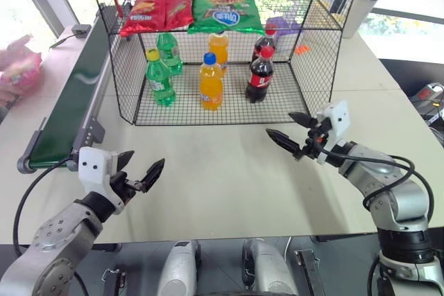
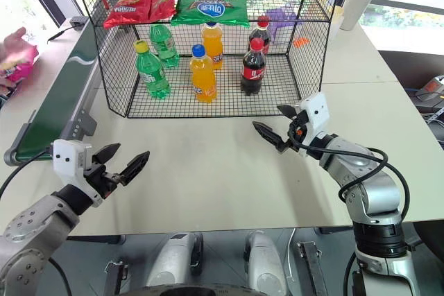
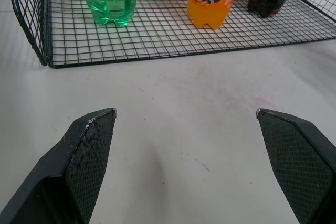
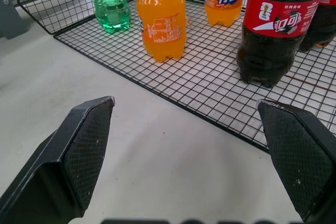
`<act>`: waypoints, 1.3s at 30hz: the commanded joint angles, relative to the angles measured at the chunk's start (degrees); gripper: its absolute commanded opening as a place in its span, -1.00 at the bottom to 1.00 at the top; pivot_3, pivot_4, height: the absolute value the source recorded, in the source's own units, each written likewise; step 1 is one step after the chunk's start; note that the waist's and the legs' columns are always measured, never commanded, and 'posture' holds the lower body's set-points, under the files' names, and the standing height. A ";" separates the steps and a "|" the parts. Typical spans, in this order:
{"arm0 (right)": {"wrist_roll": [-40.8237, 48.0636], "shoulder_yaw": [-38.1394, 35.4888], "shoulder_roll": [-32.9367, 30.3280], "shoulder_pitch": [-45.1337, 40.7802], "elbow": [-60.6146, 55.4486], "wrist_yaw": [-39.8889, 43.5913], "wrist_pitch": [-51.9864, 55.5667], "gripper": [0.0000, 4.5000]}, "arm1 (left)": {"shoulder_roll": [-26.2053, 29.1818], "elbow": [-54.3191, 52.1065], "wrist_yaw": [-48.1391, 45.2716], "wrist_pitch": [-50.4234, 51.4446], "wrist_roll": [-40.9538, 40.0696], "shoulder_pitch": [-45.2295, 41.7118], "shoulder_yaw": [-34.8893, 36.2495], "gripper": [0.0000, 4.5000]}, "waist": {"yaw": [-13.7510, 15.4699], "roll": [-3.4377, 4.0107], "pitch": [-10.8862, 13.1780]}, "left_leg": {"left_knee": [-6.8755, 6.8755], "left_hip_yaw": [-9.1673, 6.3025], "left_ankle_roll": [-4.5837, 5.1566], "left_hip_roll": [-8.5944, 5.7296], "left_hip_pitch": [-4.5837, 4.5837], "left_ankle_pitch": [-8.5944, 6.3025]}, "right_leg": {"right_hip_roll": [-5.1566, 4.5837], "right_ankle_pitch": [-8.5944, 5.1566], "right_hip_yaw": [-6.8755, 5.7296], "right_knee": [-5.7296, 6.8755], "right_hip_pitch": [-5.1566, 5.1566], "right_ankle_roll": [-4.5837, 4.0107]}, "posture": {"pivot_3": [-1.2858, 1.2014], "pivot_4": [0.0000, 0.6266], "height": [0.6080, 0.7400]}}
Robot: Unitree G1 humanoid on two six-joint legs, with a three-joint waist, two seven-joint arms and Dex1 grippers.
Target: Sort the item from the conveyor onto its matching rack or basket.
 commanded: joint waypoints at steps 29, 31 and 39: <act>-2.25 0.84 -0.09 -1.61 0.86 0.69 -3.29 1.00 | 0.43 0.47 -1.52 -0.96 1.85 -0.94 -1.27 0.98 | 0.01 0.00 0.00 | 0.01 0.00 0.00 0.00 0.00 0.00 | 0.00 0.00 0.00 0.00 0.00 0.00 | 0.03 -0.52 1.00; -2.33 0.82 0.05 -1.57 0.77 0.49 -3.28 1.00 | 0.80 0.51 -1.96 -0.70 1.71 -1.29 -1.44 0.98 | 0.01 0.00 0.00 | 0.01 0.01 0.00 0.00 0.00 0.00 | 0.00 0.00 0.00 0.00 0.00 0.01 | 0.03 -0.52 1.00; -3.16 1.36 0.49 -1.78 1.20 0.28 -3.52 1.00 | 2.47 0.12 -3.07 0.32 1.41 -1.92 -2.23 0.98 | -0.01 0.00 0.00 | 0.00 0.01 0.00 0.00 0.00 0.00 | 0.00 0.00 0.00 0.00 0.00 0.00 | 0.03 -0.52 1.00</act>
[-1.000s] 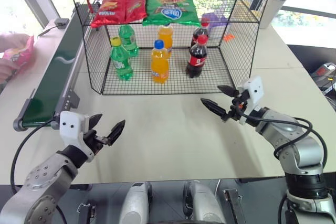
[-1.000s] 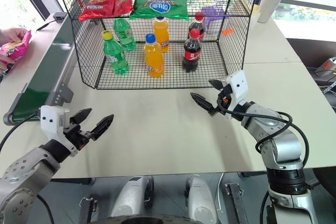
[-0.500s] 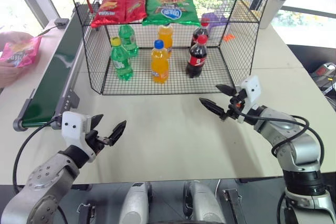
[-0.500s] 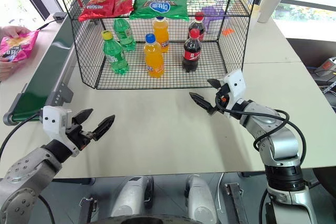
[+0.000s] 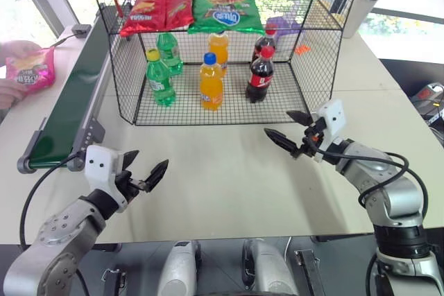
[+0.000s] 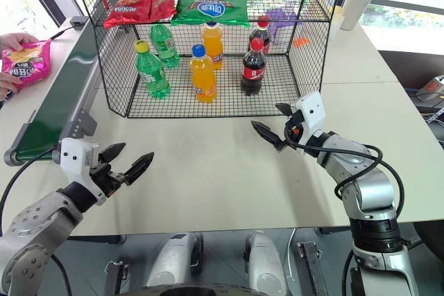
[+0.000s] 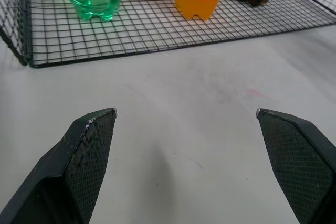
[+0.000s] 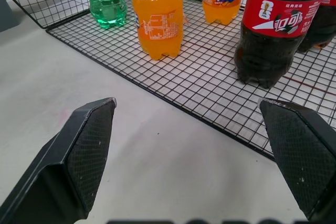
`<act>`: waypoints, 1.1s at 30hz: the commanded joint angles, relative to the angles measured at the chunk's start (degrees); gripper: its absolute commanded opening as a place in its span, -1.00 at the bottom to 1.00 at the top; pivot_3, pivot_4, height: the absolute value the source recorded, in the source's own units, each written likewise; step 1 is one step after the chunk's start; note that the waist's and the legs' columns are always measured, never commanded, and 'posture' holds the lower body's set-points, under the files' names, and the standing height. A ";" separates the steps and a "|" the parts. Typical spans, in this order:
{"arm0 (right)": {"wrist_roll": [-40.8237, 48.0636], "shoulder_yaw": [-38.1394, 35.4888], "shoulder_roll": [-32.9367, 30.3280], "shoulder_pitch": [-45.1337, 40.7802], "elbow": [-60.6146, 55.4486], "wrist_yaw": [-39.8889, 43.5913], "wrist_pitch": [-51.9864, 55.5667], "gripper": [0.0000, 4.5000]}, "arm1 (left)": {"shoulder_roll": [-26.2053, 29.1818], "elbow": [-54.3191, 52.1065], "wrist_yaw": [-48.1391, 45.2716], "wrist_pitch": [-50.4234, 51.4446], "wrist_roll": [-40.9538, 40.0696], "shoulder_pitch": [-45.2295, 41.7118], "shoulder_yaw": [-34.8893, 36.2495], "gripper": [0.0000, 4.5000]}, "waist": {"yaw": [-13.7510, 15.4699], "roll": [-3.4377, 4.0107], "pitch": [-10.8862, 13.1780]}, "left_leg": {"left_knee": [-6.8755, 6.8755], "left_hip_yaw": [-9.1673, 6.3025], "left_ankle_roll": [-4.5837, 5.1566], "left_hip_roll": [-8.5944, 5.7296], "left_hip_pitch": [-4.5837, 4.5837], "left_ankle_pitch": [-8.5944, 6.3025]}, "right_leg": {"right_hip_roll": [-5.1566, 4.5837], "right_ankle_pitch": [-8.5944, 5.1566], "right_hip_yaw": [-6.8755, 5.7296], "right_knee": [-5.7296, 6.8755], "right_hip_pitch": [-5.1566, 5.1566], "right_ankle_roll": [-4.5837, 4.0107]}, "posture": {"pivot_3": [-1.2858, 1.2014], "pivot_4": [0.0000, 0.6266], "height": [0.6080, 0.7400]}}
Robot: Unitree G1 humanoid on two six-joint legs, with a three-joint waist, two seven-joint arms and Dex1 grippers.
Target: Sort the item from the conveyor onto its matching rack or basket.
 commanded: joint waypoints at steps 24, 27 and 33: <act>-2.26 1.13 1.18 -1.47 1.38 0.38 -2.78 1.00 | 0.58 -1.88 0.77 -0.49 0.85 0.03 -0.55 0.98 | 0.02 0.00 0.00 | 0.00 0.00 0.00 0.00 0.00 0.00 | 0.00 0.00 0.00 0.00 0.00 0.00 | 0.03 -0.52 1.00; -2.41 1.26 1.28 -1.85 1.80 0.27 -3.00 1.00 | -0.29 -1.77 1.74 -1.02 1.38 -0.03 -0.49 0.98 | 0.00 0.00 0.00 | 0.00 0.00 0.00 0.00 0.00 0.00 | 0.00 0.00 0.00 0.00 0.00 0.00 | 0.03 -0.52 1.00; -3.08 1.38 1.47 -2.25 2.72 -0.01 -3.74 1.00 | -1.71 -2.62 3.14 -1.69 3.23 -0.21 -1.37 0.98 | 0.02 0.00 0.00 | 0.00 0.00 0.00 0.00 0.00 0.00 | 0.00 0.01 0.00 0.00 0.00 0.00 | 0.03 -0.52 1.00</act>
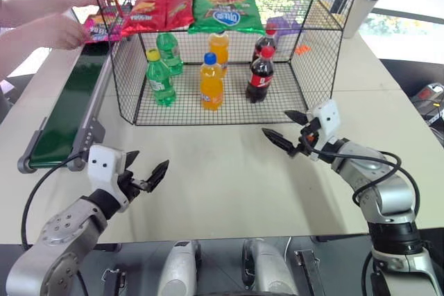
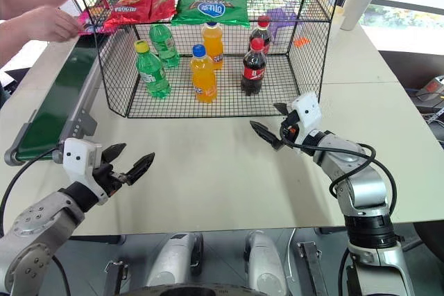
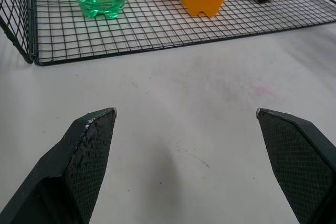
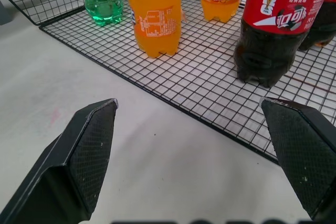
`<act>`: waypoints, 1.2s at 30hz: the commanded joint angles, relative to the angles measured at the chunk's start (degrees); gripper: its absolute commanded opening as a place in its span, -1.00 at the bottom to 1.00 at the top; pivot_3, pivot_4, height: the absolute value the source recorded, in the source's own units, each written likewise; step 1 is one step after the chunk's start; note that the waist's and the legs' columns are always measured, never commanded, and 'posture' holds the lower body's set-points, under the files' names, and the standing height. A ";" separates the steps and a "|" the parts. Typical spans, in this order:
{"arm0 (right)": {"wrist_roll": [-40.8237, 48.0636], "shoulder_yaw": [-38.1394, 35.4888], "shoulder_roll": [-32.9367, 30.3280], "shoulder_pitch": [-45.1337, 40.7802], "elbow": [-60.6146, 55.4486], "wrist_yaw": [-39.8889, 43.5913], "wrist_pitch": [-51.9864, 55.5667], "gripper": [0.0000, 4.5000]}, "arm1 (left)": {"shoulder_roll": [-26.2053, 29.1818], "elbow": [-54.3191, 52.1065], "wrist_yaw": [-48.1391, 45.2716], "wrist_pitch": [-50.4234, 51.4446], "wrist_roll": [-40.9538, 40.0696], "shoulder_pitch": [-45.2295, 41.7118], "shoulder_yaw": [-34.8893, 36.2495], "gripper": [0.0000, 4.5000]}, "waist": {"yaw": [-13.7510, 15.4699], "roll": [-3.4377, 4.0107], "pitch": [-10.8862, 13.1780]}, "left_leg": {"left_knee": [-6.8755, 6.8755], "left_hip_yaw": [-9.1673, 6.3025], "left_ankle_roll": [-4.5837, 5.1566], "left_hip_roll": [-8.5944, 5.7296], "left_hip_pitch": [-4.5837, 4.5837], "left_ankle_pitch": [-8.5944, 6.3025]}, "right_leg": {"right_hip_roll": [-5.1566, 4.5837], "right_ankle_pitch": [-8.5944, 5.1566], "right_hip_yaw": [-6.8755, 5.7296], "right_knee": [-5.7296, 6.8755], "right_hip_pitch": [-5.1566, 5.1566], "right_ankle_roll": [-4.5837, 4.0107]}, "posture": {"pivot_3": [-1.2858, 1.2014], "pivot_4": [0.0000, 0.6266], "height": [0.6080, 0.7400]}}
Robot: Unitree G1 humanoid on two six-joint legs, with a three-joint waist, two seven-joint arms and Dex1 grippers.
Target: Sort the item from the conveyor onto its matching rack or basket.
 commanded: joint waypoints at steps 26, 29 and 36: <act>14.38 5.18 -1.14 -24.84 -3.76 12.99 11.33 1.00 | 32.92 12.55 -4.58 -23.70 62.03 19.85 20.91 0.98 | 0.00 0.13 -0.03 | -0.83 0.35 -0.04 0.08 -0.04 0.00 | -0.04 0.07 0.08 -0.42 -0.65 -0.11 | 0.03 -0.52 1.00; 12.90 6.75 -3.06 -24.76 -4.17 15.03 10.62 1.00 | 31.84 15.39 -4.73 -26.22 63.72 18.03 19.82 0.98 | -0.06 0.12 -0.03 | -0.81 0.37 -0.02 0.07 -0.45 0.02 | -0.04 0.09 0.08 -0.41 -0.82 -0.08 | 0.03 -0.52 1.00; 11.46 6.73 -3.45 -23.37 -3.13 15.17 9.63 1.00 | 29.13 19.17 -4.14 -30.13 66.50 12.06 15.95 0.98 | -0.18 0.11 -0.04 | -0.72 0.38 -0.01 0.08 -0.49 0.03 | -0.02 0.20 0.07 -0.24 -0.88 0.10 | 0.03 -0.52 1.00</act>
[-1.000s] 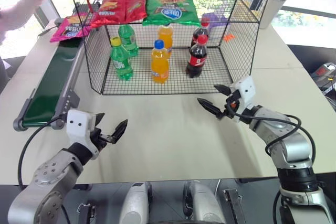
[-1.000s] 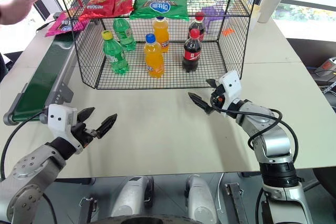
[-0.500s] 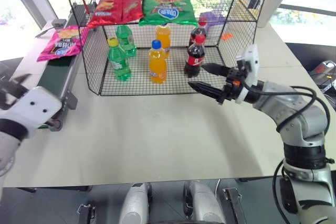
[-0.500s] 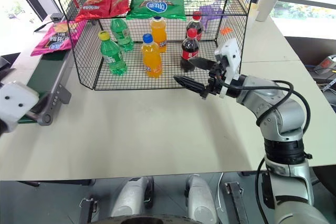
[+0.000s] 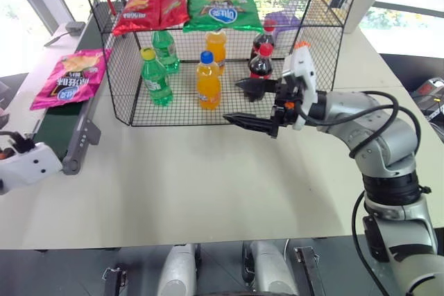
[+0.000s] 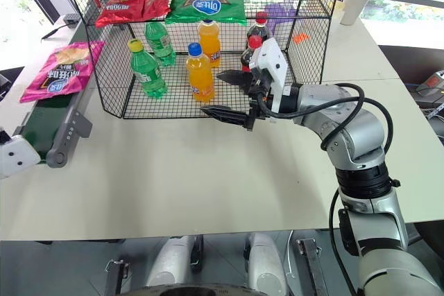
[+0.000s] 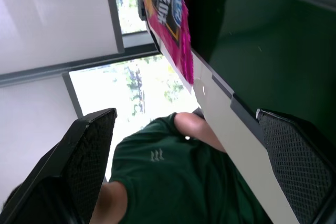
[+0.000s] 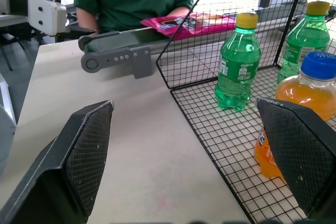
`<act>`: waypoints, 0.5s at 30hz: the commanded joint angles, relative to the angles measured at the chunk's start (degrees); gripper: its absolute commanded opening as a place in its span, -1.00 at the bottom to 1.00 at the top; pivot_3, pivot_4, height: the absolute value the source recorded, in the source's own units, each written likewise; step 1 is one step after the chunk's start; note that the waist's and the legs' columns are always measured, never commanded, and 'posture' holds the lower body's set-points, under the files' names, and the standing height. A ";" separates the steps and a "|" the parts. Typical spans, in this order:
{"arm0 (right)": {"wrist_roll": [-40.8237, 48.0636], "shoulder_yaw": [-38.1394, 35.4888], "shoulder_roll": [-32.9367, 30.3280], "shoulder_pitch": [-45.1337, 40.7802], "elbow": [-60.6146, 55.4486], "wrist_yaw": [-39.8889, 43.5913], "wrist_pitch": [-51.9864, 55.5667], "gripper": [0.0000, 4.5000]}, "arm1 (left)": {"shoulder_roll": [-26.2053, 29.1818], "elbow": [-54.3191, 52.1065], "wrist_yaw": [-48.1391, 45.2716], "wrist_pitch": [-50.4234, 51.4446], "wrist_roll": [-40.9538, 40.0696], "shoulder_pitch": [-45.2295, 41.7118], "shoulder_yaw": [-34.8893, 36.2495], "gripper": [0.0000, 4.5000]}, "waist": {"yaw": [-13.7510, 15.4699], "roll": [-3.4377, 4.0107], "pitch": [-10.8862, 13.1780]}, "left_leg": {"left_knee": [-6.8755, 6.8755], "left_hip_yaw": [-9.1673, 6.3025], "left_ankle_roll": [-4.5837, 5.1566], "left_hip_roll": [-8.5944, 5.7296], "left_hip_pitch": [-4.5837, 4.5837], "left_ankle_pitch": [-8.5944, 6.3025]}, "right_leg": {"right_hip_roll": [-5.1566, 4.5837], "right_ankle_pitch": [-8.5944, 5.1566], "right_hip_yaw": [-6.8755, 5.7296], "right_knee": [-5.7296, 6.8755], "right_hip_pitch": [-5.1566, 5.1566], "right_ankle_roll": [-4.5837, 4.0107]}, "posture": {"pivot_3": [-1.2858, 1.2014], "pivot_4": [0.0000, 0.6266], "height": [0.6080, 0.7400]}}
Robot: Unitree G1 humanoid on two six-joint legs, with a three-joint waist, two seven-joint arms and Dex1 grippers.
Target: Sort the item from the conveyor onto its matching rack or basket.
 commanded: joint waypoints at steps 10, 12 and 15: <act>-1.23 -2.09 -0.43 2.07 -1.73 -1.47 -1.89 1.00 | -3.69 4.62 1.04 -3.38 4.61 -7.97 -5.02 0.98 | -0.01 -0.02 -0.02 | 0.08 0.00 0.01 0.00 0.01 0.01 | 0.01 0.08 0.00 0.14 0.01 0.15 | 0.03 -0.52 1.00; -1.29 -2.20 -0.40 2.40 -1.95 -1.79 -1.95 1.00 | -3.92 5.36 1.01 -3.56 4.91 -9.39 -6.35 0.98 | 0.07 -0.02 -0.02 | 0.14 0.00 0.01 0.00 0.02 0.01 | 0.01 0.08 0.00 0.21 0.01 0.15 | 0.03 -0.52 1.00; -1.39 -2.32 -0.40 2.71 -2.19 -2.35 -1.98 1.00 | -4.32 6.65 1.44 -3.47 5.53 -11.56 -8.37 0.98 | 0.03 -0.02 -0.02 | 0.27 -0.01 0.01 0.00 0.02 0.01 | 0.01 0.08 0.01 0.35 0.02 0.15 | 0.03 -0.52 1.00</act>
